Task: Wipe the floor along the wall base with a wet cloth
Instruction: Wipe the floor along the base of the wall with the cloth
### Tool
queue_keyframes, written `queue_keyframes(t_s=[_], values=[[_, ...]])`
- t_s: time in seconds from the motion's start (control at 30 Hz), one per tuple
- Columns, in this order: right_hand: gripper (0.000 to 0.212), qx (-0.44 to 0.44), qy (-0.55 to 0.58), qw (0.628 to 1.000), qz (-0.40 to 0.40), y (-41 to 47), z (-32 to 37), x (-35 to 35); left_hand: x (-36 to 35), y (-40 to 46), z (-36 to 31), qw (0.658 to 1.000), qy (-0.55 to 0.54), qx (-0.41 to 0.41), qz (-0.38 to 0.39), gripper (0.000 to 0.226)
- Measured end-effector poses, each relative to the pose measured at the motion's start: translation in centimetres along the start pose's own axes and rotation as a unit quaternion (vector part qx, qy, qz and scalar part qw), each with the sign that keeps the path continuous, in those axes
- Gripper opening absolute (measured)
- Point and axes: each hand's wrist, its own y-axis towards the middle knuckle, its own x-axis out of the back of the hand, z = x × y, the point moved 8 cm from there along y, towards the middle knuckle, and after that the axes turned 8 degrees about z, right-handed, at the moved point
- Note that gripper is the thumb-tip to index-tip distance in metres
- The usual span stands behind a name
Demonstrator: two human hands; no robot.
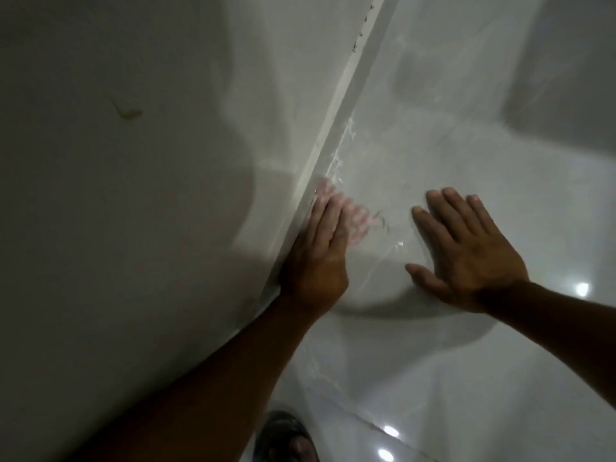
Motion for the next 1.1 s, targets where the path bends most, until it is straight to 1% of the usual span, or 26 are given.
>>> queue_keyframes(t_s=[0.07, 0.13, 0.2, 0.27, 0.33, 0.4, 0.47, 0.53, 0.6, 0.67, 0.73, 0.8, 0.83, 0.9, 0.97, 1.03, 1.1], values=[[0.089, 0.004, -0.004, 1.0, -0.003, -0.1, 0.1, -0.1, 0.1, 4.7, -0.2, 1.0, 0.016, 0.011, 0.017, 0.069], [0.088, 0.003, -0.003, 1.0, -0.002, 0.0, 0.0, 0.0, -0.1, 6.0, 0.1, 0.999, 0.028, 0.017, 0.038, 0.071], [0.088, 0.008, 0.005, 1.0, -0.013, 0.1, 0.1, 0.2, 0.2, 3.6, 0.3, 0.999, 0.021, 0.014, 0.023, 0.064], [0.087, 0.01, 0.005, 1.0, -0.013, -0.1, 0.3, 0.2, 0.1, -0.9, 0.2, 1.0, 0.001, 0.013, 0.005, 0.052], [0.087, 0.008, 0.006, 1.0, -0.009, 0.0, 0.2, 0.2, 0.1, -2.6, 0.2, 1.0, -0.013, 0.015, 0.007, 0.05], [0.086, 0.008, 0.011, 1.0, -0.009, 0.1, 0.1, 0.3, 0.0, 0.4, 0.1, 1.0, 0.001, 0.009, 0.016, 0.055], [0.086, 0.002, 0.012, 1.0, -0.003, 0.0, 0.0, 0.2, 0.3, 5.7, -0.7, 1.0, 0.013, -0.004, 0.027, 0.062], [0.087, -0.002, 0.011, 1.0, 0.008, 0.0, -0.1, -0.2, 0.2, 10.3, -0.9, 0.999, 0.011, 0.012, 0.047, 0.067], [0.088, -0.005, 0.008, 1.0, 0.021, 0.0, -0.1, -0.4, 0.0, 11.8, -0.6, 0.999, 0.011, 0.026, 0.044, 0.069], [0.088, -0.007, 0.013, 1.0, 0.027, 0.0, -0.2, -0.4, 0.2, 9.5, -0.5, 0.999, 0.007, 0.028, 0.024, 0.064], [0.087, -0.005, 0.02, 1.0, 0.021, 0.0, -0.2, -0.1, 0.6, 4.9, -0.5, 1.0, -0.011, 0.021, 0.001, 0.058], [0.087, -0.005, 0.02, 0.999, 0.025, 0.0, -0.1, -0.1, 0.4, 0.7, -0.1, 1.0, -0.005, 0.016, 0.013, 0.052], [0.087, -0.008, 0.018, 0.999, 0.031, 0.0, -0.1, -0.3, 0.4, 0.0, 0.0, 1.0, -0.013, 0.013, 0.021, 0.05], [0.087, -0.01, 0.015, 0.999, 0.038, -0.1, -0.2, -0.6, 0.4, 2.1, -0.2, 1.0, -0.014, -0.006, 0.009, 0.05], [0.087, -0.008, 0.01, 0.999, 0.036, 0.0, -0.2, -0.6, 1.0, 7.2, -1.0, 1.0, -0.019, -0.022, -0.001, 0.056], [0.088, -0.012, 0.005, 0.999, 0.04, 0.0, -0.3, -0.7, 1.1, 12.8, -1.4, 0.999, -0.049, 0.001, 0.022, 0.061], [0.088, -0.013, 0.004, 0.999, 0.044, 0.1, -0.2, -0.8, 1.1, 14.7, -0.9, 0.997, -0.072, 0.027, 0.03, 0.062]])
